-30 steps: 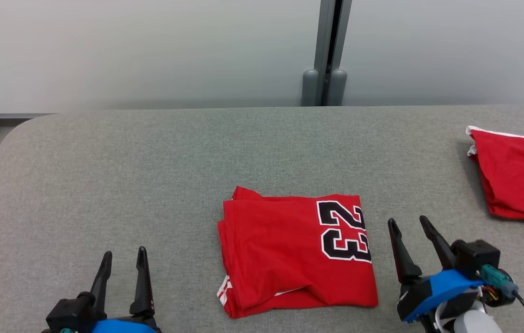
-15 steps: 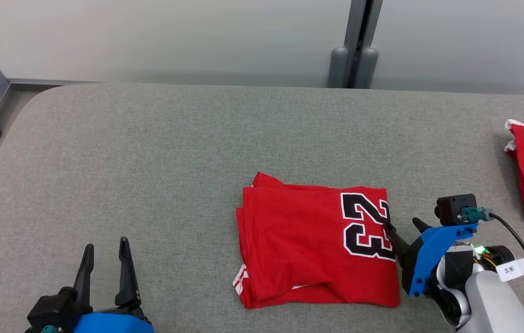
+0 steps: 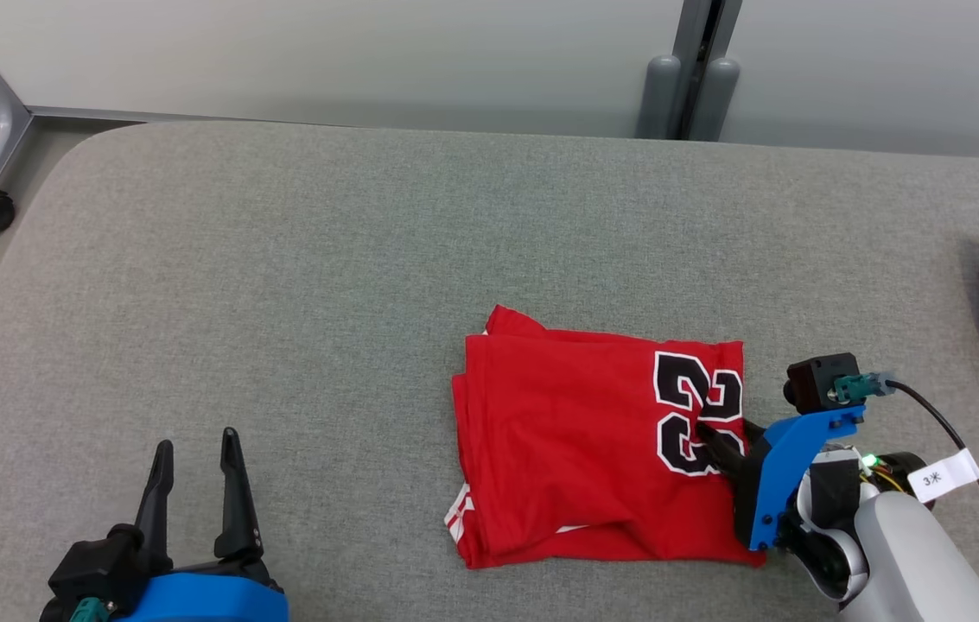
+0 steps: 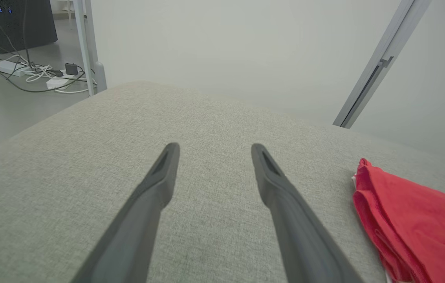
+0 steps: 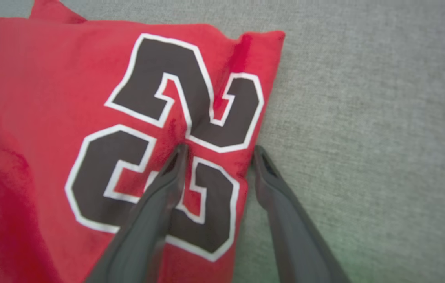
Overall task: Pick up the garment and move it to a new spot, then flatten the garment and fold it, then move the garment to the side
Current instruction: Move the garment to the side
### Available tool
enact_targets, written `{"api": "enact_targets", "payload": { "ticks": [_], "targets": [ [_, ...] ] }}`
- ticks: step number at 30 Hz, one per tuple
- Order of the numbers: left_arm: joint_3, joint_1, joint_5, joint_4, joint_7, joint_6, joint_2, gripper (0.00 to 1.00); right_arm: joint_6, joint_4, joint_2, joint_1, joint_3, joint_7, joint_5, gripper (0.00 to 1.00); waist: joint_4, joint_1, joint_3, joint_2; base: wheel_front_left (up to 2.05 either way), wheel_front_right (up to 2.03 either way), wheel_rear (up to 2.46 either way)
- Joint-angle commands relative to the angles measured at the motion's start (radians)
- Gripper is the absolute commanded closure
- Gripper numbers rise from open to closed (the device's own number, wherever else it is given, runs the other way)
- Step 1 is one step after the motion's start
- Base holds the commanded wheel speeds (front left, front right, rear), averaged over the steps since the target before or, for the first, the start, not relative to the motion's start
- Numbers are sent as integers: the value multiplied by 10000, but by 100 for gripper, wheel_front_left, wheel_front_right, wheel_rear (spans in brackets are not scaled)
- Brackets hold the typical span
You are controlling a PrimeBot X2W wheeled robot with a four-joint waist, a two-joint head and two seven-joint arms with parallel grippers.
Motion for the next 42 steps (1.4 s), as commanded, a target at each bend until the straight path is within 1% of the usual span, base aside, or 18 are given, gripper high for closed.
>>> {"api": "enact_targets", "payload": {
  "ticks": [1,6,11,20,23,27,30,33,37,42],
  "targets": [
    [-11,-180,97,-11,-45,-50,-19,0,3,154,-31,-152,89,-233,-9,100,-65,-1,1,0,0,0,0],
    [-21,-166,268,-128,-45,-122,-22,0,1,248,-156,-547,8,-969,-91,100,-497,-1,-18,0,0,0,0],
    [-62,-168,467,-464,-44,-167,68,0,1,106,-349,-855,-155,-1366,-85,100,-1304,-1,109,0,0,0,0],
    [-425,-425,723,-843,119,-224,214,0,3,-754,-778,-1098,-347,-1473,-84,100,-3399,-1,732,0,0,0,0],
    [-425,-511,750,-930,213,-210,342,0,3,-997,-710,-1242,-352,-1486,13,100,-4132,-1,945,0,0,0,0],
    [-482,-684,832,-1036,378,-222,509,0,3,-1160,-567,-1302,-379,-1554,56,100,-4813,-1,1154,0,0,0,0],
    [-576,-765,881,-1131,494,-234,590,0,3,-1231,-510,-1351,-336,-1634,112,100,-5103,-1,1270,0,0,0,0],
    [-663,-847,925,-1244,623,-229,660,0,3,-1246,-473,-1397,-315,-1695,131,100,-5225,-1,1375,0,0,0,0],
    [-691,-846,918,-1307,721,-203,715,0,3,-1289,-475,-1612,-248,-1722,124,100,-5167,-1,1461,0,0,0,0],
    [-667,-849,838,-1251,684,-153,725,0,3,-1289,-820,-2421,-91,-1439,11,100,-4921,-1,1477,0,0,0,0]
  ]
}}
